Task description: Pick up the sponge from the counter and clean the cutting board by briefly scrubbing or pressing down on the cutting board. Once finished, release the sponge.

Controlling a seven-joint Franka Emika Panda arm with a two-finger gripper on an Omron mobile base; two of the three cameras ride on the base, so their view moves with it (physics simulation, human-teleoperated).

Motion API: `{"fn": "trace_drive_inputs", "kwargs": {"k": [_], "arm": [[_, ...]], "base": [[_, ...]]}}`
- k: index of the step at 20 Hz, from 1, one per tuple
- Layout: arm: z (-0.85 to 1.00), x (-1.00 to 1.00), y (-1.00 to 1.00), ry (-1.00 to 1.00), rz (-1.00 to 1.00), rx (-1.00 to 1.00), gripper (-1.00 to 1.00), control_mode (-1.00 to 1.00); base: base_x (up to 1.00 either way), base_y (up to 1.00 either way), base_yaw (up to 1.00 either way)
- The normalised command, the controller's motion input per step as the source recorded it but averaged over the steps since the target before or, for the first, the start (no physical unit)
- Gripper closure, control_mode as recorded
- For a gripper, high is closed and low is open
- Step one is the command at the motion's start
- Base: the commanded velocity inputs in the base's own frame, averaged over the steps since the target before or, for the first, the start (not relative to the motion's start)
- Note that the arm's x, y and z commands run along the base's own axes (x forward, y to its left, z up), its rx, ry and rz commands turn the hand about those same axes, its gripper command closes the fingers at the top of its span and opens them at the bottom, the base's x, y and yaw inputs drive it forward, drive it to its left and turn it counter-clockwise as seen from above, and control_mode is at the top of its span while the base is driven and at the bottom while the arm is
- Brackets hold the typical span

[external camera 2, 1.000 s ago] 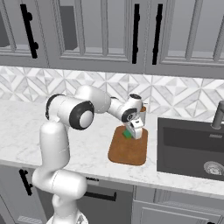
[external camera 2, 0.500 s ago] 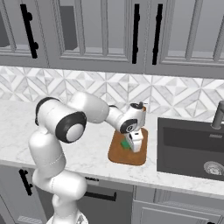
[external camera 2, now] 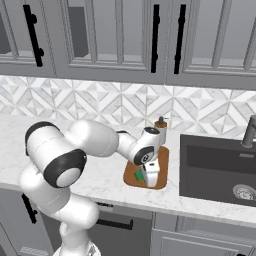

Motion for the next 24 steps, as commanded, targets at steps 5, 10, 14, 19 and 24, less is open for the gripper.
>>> {"fn": "trace_drive_inputs", "kwargs": {"k": [5, 10, 14, 19, 24], "arm": [[0.00, 0.29, 0.02, -0.03, -0.04, 0.00, 1.00, -1.00], [0.00, 0.56, 0.03, -0.08, -0.06, 0.00, 1.00, -1.00], [0.00, 0.58, 0.04, -0.08, -0.06, 0.00, 1.00, -1.00], [0.00, 0.61, 0.06, -0.08, -0.06, 0.00, 1.00, -1.00], [0.00, 0.60, 0.08, -0.06, -0.05, 0.00, 1.00, -1.00]], "base": [[0.00, 0.00, 0.00], [0.00, 0.00, 0.00], [0.00, 0.00, 0.00], [0.00, 0.00, 0.00], [0.00, 0.00, 0.00]]}}
